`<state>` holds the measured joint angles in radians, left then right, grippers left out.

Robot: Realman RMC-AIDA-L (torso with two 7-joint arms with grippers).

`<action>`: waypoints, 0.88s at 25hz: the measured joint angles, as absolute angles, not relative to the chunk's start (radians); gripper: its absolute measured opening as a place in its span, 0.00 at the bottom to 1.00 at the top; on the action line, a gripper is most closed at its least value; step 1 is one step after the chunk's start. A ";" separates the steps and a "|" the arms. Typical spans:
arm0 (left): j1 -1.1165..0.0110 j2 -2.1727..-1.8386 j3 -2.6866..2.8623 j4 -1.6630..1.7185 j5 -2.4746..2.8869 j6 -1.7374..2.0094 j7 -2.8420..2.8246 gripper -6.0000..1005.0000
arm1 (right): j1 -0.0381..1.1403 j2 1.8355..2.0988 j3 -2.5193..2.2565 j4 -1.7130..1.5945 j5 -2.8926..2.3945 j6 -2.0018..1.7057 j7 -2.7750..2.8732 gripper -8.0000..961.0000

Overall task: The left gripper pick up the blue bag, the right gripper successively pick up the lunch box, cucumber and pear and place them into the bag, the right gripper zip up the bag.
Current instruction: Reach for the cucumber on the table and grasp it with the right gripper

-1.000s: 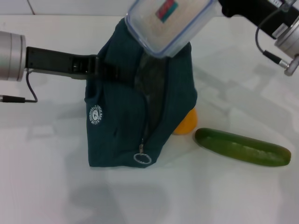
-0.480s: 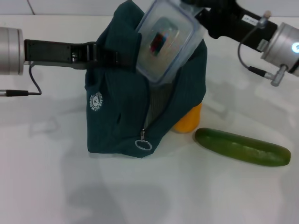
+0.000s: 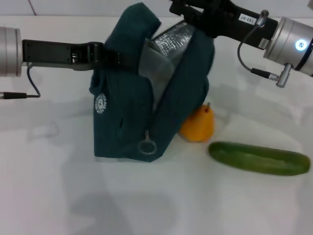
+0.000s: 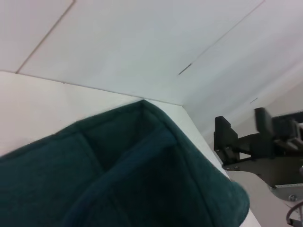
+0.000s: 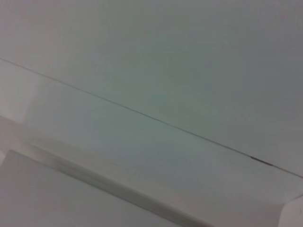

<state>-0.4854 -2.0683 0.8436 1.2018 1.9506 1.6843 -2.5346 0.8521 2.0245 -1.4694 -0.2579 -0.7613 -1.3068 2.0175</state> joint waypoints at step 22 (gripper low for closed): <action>-0.471 -2.066 0.805 1.171 1.953 1.679 -2.520 0.05 | 0.671 1.783 -1.430 -0.517 -1.113 -1.434 1.725 0.85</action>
